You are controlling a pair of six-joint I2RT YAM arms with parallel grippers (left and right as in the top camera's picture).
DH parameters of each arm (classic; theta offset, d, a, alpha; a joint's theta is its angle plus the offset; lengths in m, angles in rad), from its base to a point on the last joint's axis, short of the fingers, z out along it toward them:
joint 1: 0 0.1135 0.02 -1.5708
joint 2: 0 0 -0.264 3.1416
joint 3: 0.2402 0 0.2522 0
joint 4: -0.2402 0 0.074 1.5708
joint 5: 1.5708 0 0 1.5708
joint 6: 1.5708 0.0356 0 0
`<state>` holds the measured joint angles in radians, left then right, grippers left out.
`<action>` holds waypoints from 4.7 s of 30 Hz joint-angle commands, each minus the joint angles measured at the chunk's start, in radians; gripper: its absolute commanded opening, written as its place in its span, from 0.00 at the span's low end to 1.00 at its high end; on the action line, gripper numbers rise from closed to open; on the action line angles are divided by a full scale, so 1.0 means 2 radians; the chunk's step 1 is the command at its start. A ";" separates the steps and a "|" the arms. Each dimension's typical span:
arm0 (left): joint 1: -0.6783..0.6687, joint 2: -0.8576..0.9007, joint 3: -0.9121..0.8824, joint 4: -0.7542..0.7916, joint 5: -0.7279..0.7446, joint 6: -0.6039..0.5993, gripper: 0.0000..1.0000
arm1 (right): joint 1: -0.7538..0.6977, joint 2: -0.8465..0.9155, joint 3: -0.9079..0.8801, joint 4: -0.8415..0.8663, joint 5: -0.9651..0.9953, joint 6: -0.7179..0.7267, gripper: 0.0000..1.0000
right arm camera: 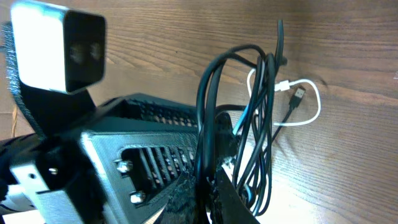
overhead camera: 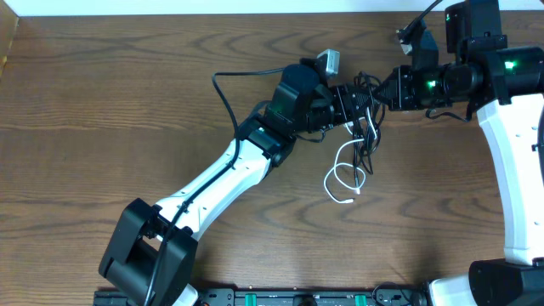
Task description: Untangle cables
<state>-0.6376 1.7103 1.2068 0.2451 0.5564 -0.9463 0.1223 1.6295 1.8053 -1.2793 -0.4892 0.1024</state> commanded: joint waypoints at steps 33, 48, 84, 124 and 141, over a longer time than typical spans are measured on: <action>0.079 -0.030 0.011 -0.219 -0.031 0.213 0.08 | 0.001 0.001 0.009 -0.019 0.105 0.025 0.01; 0.154 -0.203 0.011 -0.260 -0.090 0.247 0.07 | 0.002 0.042 -0.034 -0.016 0.133 0.031 0.01; -0.028 0.037 0.011 -0.098 -0.039 0.245 0.40 | 0.002 0.044 -0.053 -0.006 0.096 0.029 0.01; -0.022 0.010 0.011 -0.171 -0.174 0.292 0.07 | 0.002 0.045 -0.054 -0.013 0.121 0.023 0.01; 0.127 -0.212 0.011 -0.320 -0.197 0.320 0.08 | -0.045 0.046 -0.108 0.014 0.133 0.025 0.01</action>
<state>-0.4717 1.3327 1.2110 -0.3683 0.2008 -0.3302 0.0929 1.7149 1.6020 -1.2499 -0.2764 0.1520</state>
